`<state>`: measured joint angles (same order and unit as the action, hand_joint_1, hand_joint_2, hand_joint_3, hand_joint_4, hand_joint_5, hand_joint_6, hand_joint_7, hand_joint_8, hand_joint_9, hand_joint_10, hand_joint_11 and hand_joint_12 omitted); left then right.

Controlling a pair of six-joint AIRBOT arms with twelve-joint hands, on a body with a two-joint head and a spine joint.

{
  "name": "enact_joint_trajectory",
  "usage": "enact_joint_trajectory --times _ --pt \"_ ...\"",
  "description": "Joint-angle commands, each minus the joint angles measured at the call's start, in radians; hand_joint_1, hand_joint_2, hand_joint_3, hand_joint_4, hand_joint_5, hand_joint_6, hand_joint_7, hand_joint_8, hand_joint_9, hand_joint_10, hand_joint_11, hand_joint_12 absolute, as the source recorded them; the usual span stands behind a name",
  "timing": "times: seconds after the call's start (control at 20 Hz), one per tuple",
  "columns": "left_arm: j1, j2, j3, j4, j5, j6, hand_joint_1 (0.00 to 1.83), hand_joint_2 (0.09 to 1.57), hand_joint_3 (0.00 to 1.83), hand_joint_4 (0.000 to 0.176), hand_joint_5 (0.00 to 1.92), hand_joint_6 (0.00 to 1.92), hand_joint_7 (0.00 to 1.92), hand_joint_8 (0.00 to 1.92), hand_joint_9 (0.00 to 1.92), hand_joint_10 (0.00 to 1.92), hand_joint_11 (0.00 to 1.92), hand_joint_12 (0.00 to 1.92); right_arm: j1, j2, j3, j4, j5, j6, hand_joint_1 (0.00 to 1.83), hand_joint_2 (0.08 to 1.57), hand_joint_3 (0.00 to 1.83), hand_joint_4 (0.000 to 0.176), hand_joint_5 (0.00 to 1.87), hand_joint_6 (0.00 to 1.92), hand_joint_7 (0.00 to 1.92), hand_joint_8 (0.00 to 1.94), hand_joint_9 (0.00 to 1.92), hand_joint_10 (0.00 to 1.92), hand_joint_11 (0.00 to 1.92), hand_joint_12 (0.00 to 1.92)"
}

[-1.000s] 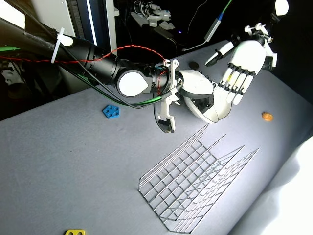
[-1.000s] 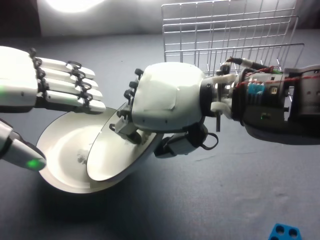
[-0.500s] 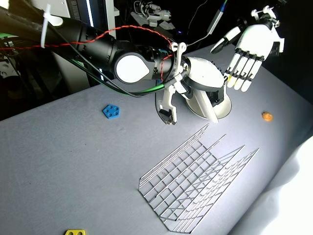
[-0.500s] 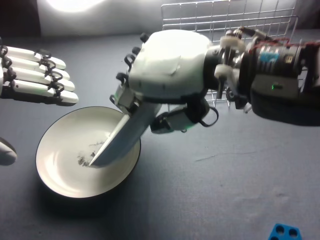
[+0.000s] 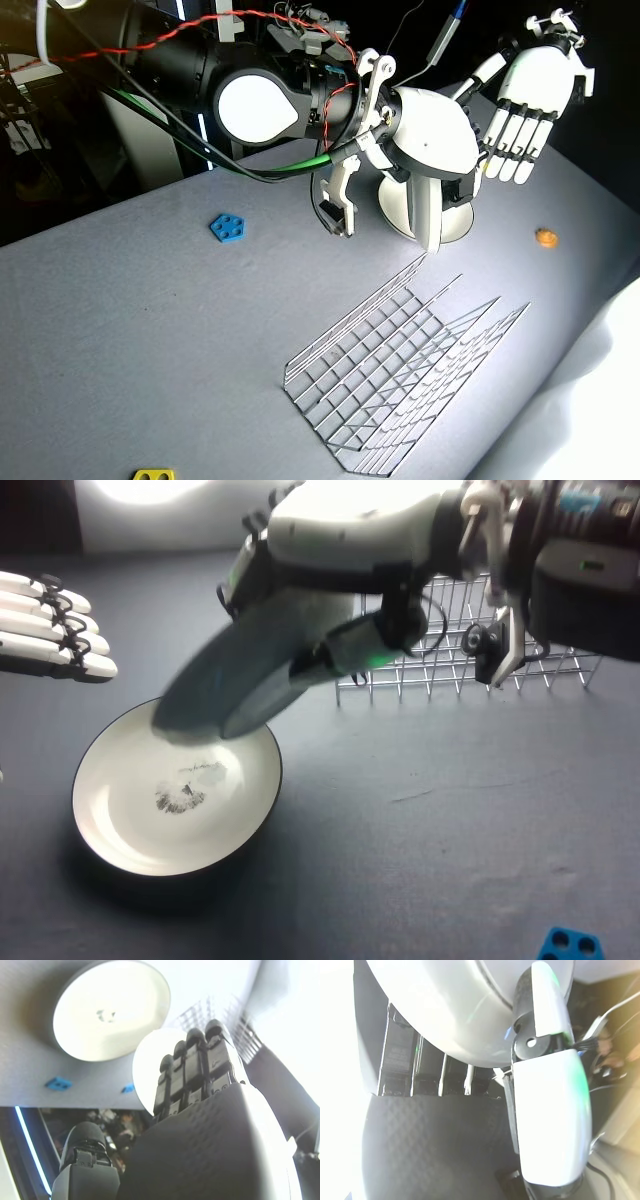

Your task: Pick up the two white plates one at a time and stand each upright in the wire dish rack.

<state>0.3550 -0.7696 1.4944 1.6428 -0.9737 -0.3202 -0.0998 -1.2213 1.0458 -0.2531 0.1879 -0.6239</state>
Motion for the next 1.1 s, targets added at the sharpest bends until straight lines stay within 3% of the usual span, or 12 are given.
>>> enact_joint_trajectory --times 0.0,0.15,0.3,0.45,0.65,0.75,0.9,1.05 --pt "-0.012 0.005 0.006 -0.064 -0.018 -0.006 0.0 1.11 0.0 0.0 0.11 0.01 0.12 0.01 0.1 0.01 0.05 0.06 0.026 0.008 -0.005 0.014 0.142 0.032 1.19 1.15 0.0 0.025 0.87 1.17 0.96 1.01 1.12 0.4 0.81 1.28" --pt "-0.013 0.006 0.004 -0.064 -0.028 -0.012 0.0 1.12 0.0 0.0 0.13 0.01 0.13 0.01 0.12 0.01 0.07 0.08 0.06 0.019 0.005 0.014 0.138 0.166 1.2 1.15 0.0 0.029 0.89 1.14 0.96 1.02 1.12 0.43 0.81 1.28" --pt "-0.019 0.005 0.001 -0.063 -0.027 -0.012 0.0 1.12 0.0 0.0 0.15 0.0 0.16 0.0 0.14 0.0 0.06 0.11 0.083 0.025 0.03 0.119 0.131 0.189 1.2 1.14 0.0 0.028 0.91 1.12 0.99 0.98 1.14 0.44 0.83 1.25" --pt "-0.033 -0.003 0.006 -0.055 -0.027 -0.012 0.0 1.1 0.0 0.0 0.14 0.0 0.14 0.0 0.12 0.0 0.05 0.12 0.103 0.04 0.055 0.125 0.128 0.252 1.21 1.12 0.0 0.027 0.95 1.06 1.03 0.91 1.18 0.4 0.88 1.2" --pt "-0.044 -0.014 0.015 -0.044 -0.027 -0.011 0.0 1.11 0.0 0.0 0.15 0.0 0.14 0.0 0.13 0.0 0.05 0.14 0.12 0.069 0.064 0.126 0.14 0.296 1.19 1.17 0.0 0.024 0.85 1.21 0.94 1.05 1.12 0.38 0.82 1.26" --pt "-0.053 -0.013 0.01 -0.034 -0.027 -0.01 0.0 1.1 0.0 0.0 0.16 0.0 0.16 0.0 0.14 0.0 0.01 0.24 0.12 0.08 0.069 0.126 0.152 0.298 1.19 1.16 0.0 0.022 0.85 1.19 0.95 1.05 1.14 0.39 0.82 1.27" --pt "-0.05 -0.017 0.009 -0.033 -0.024 -0.002 0.0 1.11 0.0 0.0 0.15 0.0 0.15 0.0 0.12 0.0 0.0 0.25 0.119 0.089 0.1 0.141 0.156 0.427 1.19 1.17 0.0 0.023 0.84 1.21 0.94 1.06 1.1 0.41 0.81 1.29" --pt "-0.051 -0.018 0.006 -0.028 -0.021 -0.002 0.0 1.13 0.01 0.0 0.16 0.0 0.16 0.0 0.13 0.0 0.0 0.22 0.123 0.094 0.124 0.181 0.156 0.431 1.19 1.17 0.0 0.026 0.85 1.21 0.93 1.07 1.1 0.44 0.8 1.3"
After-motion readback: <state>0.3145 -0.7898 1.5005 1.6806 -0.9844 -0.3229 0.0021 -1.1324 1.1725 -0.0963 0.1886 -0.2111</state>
